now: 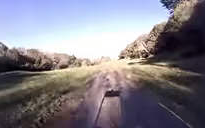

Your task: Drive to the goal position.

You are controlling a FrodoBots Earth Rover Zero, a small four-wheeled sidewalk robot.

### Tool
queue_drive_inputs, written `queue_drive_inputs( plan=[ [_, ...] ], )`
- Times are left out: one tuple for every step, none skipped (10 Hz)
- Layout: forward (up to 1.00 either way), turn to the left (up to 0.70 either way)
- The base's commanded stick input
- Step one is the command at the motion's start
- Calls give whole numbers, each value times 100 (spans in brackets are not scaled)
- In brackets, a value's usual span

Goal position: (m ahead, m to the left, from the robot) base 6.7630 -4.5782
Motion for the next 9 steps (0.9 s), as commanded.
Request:
queue_drive_inputs(
  plan=[
    [70,0],
    [70,0],
    [70,0],
    [70,0],
    [70,0],
    [70,0],
    [70,0],
    [70,0],
    [70,0]
  ],
)
